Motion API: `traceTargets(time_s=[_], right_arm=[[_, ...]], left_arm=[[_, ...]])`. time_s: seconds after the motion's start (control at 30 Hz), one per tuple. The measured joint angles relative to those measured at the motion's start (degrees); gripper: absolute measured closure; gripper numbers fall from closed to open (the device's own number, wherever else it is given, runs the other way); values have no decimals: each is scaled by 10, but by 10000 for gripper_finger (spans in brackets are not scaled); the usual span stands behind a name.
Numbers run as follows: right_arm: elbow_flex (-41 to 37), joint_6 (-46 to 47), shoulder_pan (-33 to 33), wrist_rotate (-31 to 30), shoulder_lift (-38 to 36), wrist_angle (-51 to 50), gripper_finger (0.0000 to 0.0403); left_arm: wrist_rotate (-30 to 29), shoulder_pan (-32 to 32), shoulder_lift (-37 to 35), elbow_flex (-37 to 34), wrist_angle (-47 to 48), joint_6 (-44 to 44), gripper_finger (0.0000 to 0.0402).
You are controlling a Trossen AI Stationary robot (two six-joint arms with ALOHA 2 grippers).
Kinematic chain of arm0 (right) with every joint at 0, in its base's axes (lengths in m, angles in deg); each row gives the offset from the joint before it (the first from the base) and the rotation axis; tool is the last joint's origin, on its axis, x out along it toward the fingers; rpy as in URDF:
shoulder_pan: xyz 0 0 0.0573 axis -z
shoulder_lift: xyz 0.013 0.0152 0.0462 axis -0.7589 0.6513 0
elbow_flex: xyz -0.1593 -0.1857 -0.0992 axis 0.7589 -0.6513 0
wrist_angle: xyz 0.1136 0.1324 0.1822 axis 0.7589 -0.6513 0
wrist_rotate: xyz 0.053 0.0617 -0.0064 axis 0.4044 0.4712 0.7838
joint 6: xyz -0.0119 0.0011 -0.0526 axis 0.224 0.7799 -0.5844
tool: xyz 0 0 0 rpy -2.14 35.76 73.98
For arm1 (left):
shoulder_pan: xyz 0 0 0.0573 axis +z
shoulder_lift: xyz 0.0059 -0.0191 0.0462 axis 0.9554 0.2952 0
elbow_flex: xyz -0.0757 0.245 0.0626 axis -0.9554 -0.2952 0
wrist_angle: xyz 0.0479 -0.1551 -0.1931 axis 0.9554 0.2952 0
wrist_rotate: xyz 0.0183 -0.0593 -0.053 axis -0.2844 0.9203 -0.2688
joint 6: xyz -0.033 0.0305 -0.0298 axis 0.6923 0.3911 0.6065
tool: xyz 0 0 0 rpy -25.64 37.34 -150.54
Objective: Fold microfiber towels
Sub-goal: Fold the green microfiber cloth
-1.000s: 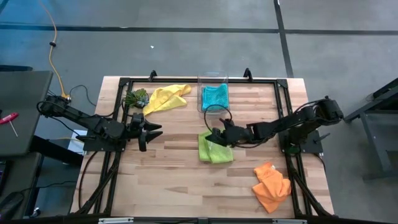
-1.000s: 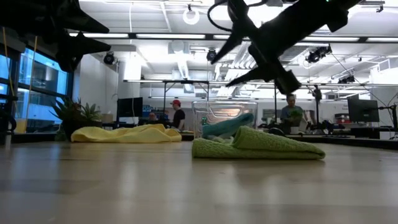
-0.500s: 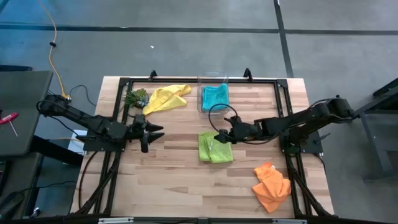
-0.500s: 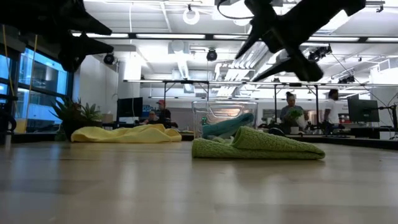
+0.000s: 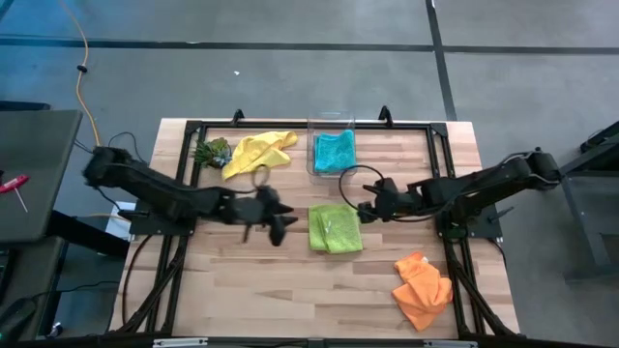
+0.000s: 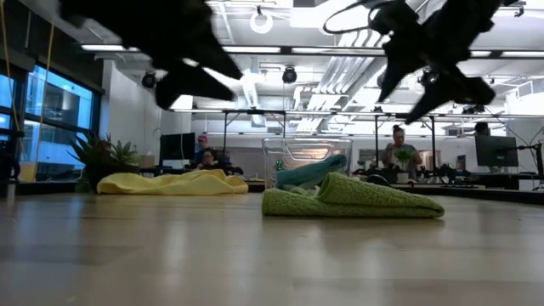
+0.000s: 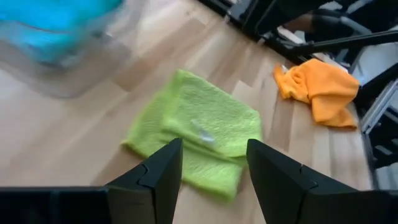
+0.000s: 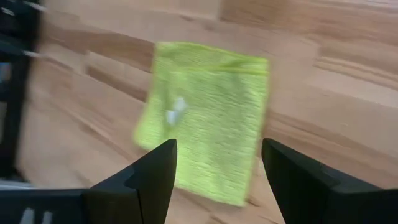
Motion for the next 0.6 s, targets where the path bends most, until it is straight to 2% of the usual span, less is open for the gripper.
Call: traceTargets(time_s=[0.17,0.33,0.47,0.6], right_arm=[[0,3,-9,0,0,-57,174],[0,3,-14,3,-5,-82,174],[0,-6,-14,2,-15,-105,174],[0,-16,-14,-2,-22,-125,174]], left_arm=[[68,29,124,107,5,78,232],[119,54,216,193,42,174,232],[128,60,255,210,42,258,232],[158,61,269,211,50,292,232]])
